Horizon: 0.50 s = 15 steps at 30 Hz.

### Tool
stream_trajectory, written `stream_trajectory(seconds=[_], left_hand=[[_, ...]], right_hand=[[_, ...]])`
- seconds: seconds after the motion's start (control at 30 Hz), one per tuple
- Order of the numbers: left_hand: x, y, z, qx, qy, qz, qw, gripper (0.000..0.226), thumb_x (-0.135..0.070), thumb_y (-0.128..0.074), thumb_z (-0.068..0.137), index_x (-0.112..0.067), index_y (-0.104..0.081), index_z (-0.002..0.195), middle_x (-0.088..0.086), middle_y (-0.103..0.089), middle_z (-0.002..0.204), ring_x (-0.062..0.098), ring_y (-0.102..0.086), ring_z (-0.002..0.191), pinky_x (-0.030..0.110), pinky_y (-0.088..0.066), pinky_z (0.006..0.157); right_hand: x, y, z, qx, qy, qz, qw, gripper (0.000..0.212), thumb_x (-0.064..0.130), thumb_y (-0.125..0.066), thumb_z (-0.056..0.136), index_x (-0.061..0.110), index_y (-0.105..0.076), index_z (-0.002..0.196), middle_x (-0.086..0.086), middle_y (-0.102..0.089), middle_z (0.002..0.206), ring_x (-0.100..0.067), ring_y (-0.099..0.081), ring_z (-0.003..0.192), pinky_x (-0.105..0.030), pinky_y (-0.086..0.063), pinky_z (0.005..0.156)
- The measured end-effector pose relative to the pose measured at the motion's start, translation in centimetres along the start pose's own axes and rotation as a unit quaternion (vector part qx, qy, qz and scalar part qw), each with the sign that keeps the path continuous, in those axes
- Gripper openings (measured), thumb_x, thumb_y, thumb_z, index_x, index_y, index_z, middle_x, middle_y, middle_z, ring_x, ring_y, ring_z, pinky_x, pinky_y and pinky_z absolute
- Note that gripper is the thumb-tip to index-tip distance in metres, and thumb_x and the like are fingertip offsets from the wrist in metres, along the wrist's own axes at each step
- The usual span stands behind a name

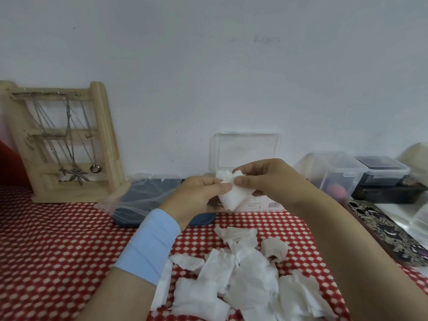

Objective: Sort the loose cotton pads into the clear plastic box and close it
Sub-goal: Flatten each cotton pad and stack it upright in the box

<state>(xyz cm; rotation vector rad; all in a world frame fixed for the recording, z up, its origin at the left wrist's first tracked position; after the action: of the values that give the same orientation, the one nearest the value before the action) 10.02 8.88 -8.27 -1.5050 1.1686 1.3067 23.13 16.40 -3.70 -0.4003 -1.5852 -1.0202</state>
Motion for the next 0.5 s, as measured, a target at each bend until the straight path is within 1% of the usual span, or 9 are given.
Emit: stream_trajectory(seconds=[0.07, 0.1, 0.17, 0.23, 0.27, 0.33, 0.37, 0.43, 0.5], left_hand=[[0.3, -0.1, 0.1, 0.005, 0.009, 0.015, 1.0, 0.017, -0.018, -0.067, 0.095, -0.009, -0.073, 0.108, 0.01, -0.073, 0.114, 0.022, -0.071, 0.103, 0.029, -0.06, 0.078], [0.5, -0.2, 0.1, 0.016, 0.013, 0.024, 0.999, 0.016, -0.018, -0.066, 0.096, -0.011, -0.073, 0.108, 0.011, -0.074, 0.112, 0.021, -0.071, 0.099, 0.03, -0.06, 0.077], [0.8, -0.8, -0.1, 0.05, 0.023, 0.045, 0.997, 0.017, -0.018, -0.066, 0.096, -0.013, -0.072, 0.111, 0.014, -0.075, 0.109, 0.022, -0.07, 0.091, 0.03, -0.059, 0.074], [1.0, -1.3, -0.2, 0.068, 0.031, 0.026, 0.997, 0.021, -0.018, -0.063, 0.098, -0.011, -0.07, 0.116, 0.015, -0.075, 0.106, 0.02, -0.069, 0.082, 0.029, -0.057, 0.068], [1.0, -1.3, -0.2, 0.061, 0.032, 0.002, 0.998, 0.022, -0.018, -0.061, 0.099, -0.01, -0.068, 0.118, 0.014, -0.075, 0.102, 0.018, -0.068, 0.076, 0.027, -0.056, 0.064], [1.1, -1.1, 0.0, 0.034, 0.031, -0.044, 0.998, 0.024, -0.019, -0.058, 0.101, -0.009, -0.065, 0.121, 0.011, -0.074, 0.098, 0.015, -0.068, 0.07, 0.026, -0.054, 0.06], [1.1, -1.0, 0.1, 0.024, 0.029, -0.059, 0.998, 0.024, -0.02, -0.059, 0.101, -0.011, -0.065, 0.122, 0.01, -0.074, 0.1, 0.015, -0.069, 0.072, 0.027, -0.054, 0.06], [1.3, -0.9, 0.4, 0.014, 0.025, -0.071, 0.997, 0.025, -0.023, -0.061, 0.099, -0.016, -0.067, 0.122, 0.009, -0.075, 0.109, 0.016, -0.07, 0.082, 0.027, -0.054, 0.065], [1.6, -1.1, 0.5, 0.017, 0.034, -0.086, 0.996, 0.025, -0.021, -0.062, 0.098, -0.014, -0.067, 0.122, 0.009, -0.075, 0.112, 0.019, -0.068, 0.091, 0.027, -0.055, 0.07]], right_hand=[[-0.2, 0.3, 0.0, -0.003, -0.008, 0.029, 1.0, 0.009, 0.02, -0.078, 0.087, 0.02, -0.08, 0.096, 0.0, -0.079, 0.095, -0.022, -0.074, 0.096, -0.037, -0.061, 0.09], [-0.3, 0.2, 0.1, -0.002, -0.012, 0.045, 0.999, 0.012, 0.018, -0.078, 0.087, 0.018, -0.079, 0.099, -0.004, -0.079, 0.096, -0.023, -0.075, 0.093, -0.036, -0.061, 0.087], [-0.4, 0.2, 0.0, -0.002, -0.019, 0.069, 0.997, 0.018, 0.015, -0.077, 0.088, 0.016, -0.075, 0.105, -0.01, -0.077, 0.098, -0.022, -0.075, 0.084, -0.031, -0.063, 0.077], [-0.6, 0.2, -0.1, -0.007, -0.029, 0.089, 0.996, 0.017, 0.021, -0.075, 0.09, 0.015, -0.074, 0.106, -0.01, -0.074, 0.099, -0.022, -0.07, 0.072, -0.029, -0.058, 0.065], [-0.8, 0.2, -0.1, -0.005, -0.038, 0.109, 0.993, 0.019, 0.027, -0.074, 0.092, 0.014, -0.073, 0.107, -0.01, -0.072, 0.1, -0.021, -0.067, 0.069, -0.03, -0.055, 0.061], [-1.1, 0.1, -0.2, 0.02, -0.065, 0.143, 0.987, 0.029, 0.031, -0.075, 0.09, 0.012, -0.071, 0.112, -0.009, -0.072, 0.104, -0.021, -0.069, 0.07, -0.03, -0.052, 0.059], [-1.4, -0.2, -0.3, 0.041, -0.077, 0.148, 0.985, 0.035, 0.028, -0.077, 0.088, 0.012, -0.068, 0.117, -0.008, -0.074, 0.106, -0.021, -0.071, 0.074, -0.029, -0.052, 0.061], [-1.9, -0.8, -0.2, 0.062, -0.093, 0.147, 0.983, 0.051, 0.015, -0.082, 0.082, 0.011, -0.06, 0.128, -0.01, -0.077, 0.106, -0.02, -0.073, 0.081, -0.029, -0.054, 0.066], [-2.3, -0.5, 0.2, 0.03, -0.094, 0.16, 0.982, 0.053, 0.007, -0.081, 0.081, 0.007, -0.062, 0.13, -0.011, -0.077, 0.105, -0.02, -0.071, 0.082, -0.029, -0.055, 0.071]])
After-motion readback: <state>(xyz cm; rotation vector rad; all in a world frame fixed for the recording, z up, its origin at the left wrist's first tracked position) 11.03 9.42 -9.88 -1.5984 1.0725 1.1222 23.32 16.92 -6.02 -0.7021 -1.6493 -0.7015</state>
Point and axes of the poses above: each hand's wrist, its own z-axis towards the middle knuckle, its own y-axis out of the back of the hand, x = y × z, the point moved 10 cm from there along z, towards the middle knuckle
